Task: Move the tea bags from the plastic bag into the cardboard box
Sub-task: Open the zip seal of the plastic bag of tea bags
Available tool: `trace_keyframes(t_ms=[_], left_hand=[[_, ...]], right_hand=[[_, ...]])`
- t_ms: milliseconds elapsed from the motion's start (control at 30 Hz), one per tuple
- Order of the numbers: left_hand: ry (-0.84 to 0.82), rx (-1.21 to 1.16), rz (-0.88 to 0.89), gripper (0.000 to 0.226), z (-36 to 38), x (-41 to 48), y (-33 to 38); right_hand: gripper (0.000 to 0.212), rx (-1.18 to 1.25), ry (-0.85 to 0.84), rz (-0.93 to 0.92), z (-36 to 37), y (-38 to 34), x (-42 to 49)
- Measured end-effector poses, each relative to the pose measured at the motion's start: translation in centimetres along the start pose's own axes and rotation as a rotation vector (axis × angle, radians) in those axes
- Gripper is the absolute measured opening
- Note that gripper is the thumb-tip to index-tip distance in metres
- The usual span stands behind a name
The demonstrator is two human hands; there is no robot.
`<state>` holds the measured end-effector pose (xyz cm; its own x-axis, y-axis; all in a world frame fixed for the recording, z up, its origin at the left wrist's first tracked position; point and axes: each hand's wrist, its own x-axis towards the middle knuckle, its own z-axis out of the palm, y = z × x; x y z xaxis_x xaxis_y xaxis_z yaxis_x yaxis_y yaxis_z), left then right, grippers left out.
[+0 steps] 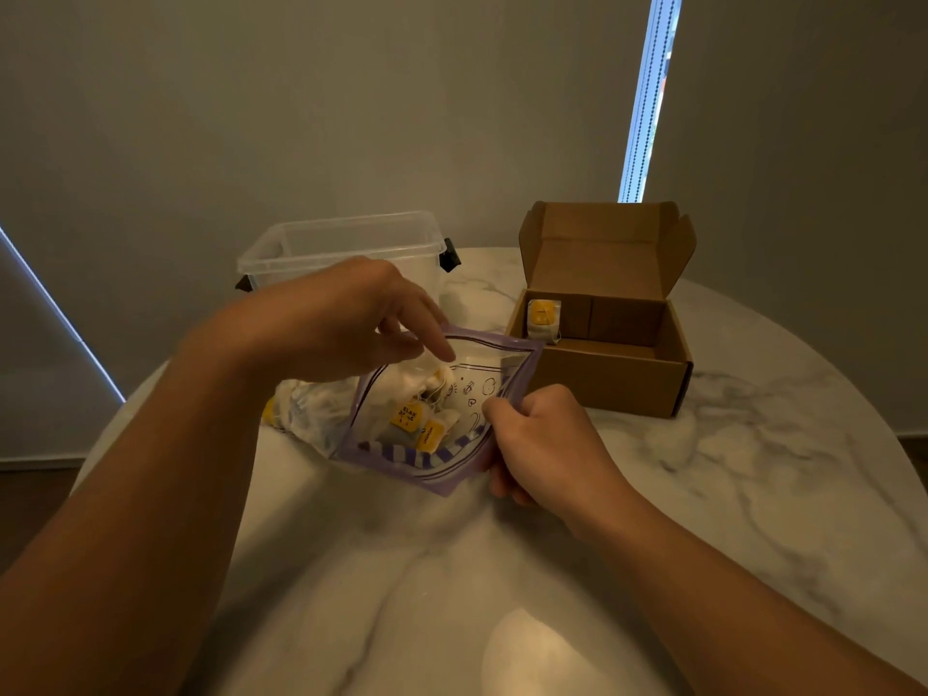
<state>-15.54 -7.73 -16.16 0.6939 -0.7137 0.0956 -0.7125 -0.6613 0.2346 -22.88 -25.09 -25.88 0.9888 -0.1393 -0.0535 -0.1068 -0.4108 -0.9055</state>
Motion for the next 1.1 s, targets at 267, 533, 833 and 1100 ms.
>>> trace_keyframes(t_ms=[267,533,833,1100], left_hand=[[-0.102,0.126,-0.198,0.049,-1.7,0.2,2.1],[0.056,0.253,-0.118,0.062,-3.7,0.5,2.9],[0.064,0.264,-0.109,0.055,-4.6,0.6,1.2],[-0.096,0.344,-0.198,0.051,-3.3,0.0,1.1]], right_hand=[[0.055,0.007,-0.044,-0.03,-0.1,-0.4,-0.4],[0.051,0.024,-0.08,-0.064,0.2,-0.8,-0.8],[0.053,-0.019,-0.139,-0.056,1.2,-0.9,-0.3],[0.05,0.009,-0.152,-0.055,1.9,-0.8,0.0]])
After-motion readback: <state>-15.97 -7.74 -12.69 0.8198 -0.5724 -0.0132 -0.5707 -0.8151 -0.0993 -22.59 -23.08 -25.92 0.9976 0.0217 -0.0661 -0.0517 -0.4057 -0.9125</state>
